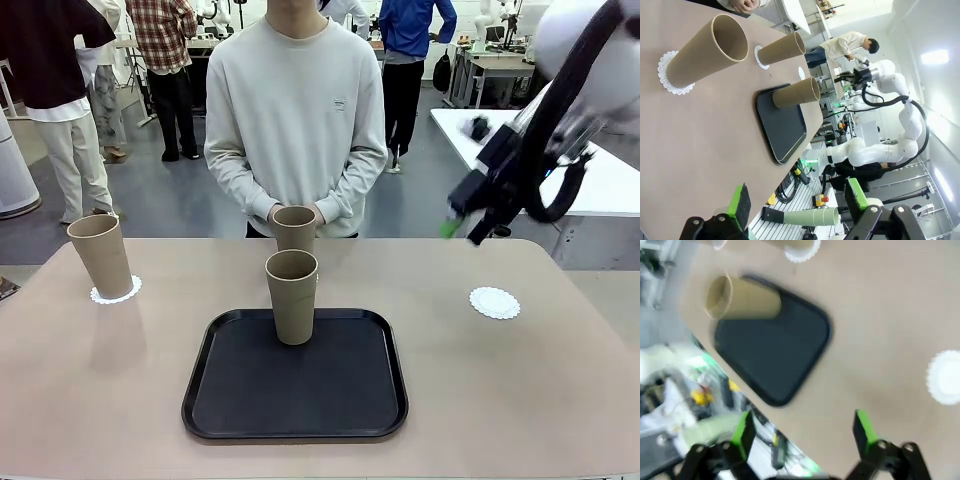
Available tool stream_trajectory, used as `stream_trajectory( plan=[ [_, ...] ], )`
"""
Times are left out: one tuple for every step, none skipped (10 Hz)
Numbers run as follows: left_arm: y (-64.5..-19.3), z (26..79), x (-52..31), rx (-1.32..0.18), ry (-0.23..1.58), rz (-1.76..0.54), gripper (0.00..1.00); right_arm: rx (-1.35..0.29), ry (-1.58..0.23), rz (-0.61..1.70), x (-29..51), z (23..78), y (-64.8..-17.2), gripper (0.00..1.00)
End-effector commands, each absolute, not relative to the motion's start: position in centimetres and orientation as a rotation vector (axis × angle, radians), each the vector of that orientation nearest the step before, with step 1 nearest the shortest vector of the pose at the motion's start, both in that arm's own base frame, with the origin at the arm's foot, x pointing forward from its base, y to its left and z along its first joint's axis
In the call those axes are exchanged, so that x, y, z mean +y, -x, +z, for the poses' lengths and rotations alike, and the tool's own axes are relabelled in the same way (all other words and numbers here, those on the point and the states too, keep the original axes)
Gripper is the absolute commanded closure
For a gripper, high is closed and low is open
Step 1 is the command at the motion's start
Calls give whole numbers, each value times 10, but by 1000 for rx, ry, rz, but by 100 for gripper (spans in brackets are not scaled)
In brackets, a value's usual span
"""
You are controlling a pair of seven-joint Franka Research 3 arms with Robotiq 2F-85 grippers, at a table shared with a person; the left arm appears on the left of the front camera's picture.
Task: Place coasters on the table and set cups on them.
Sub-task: Take one Reusable plastic cup from the Flat Tray and place it on a coaster set by the human.
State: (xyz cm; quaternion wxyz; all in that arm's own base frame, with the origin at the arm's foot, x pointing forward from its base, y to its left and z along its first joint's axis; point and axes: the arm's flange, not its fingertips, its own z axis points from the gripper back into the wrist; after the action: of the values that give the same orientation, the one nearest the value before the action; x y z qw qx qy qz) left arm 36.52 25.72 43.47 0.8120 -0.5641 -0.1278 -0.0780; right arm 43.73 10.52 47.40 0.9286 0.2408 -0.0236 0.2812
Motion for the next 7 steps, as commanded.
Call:
stream_trajectory(
  plan=[
    [-365,436,258,-278,1208,-164,0,-24,-391,736,99,444,-438,0],
    [-365,436,258,-278,1208,-164,0,-24,-358,798,104,435,-436,0],
    [-365,436,258,-278,1208,-164,0,2,-387,809,104,434,-434,0],
    [-365,436,258,-278,1208,-164,0,12,-403,740,111,434,-432,0],
    [-365,436,258,-278,1208,-164,0,12,-403,740,111,434,-432,0],
    [-365,436,258,-278,1208,-164,0,12,-403,740,111,434,-432,0],
    [-365,436,258,-278,1208,-164,0,12,-403,740,111,434,-432,0]
  ],
)
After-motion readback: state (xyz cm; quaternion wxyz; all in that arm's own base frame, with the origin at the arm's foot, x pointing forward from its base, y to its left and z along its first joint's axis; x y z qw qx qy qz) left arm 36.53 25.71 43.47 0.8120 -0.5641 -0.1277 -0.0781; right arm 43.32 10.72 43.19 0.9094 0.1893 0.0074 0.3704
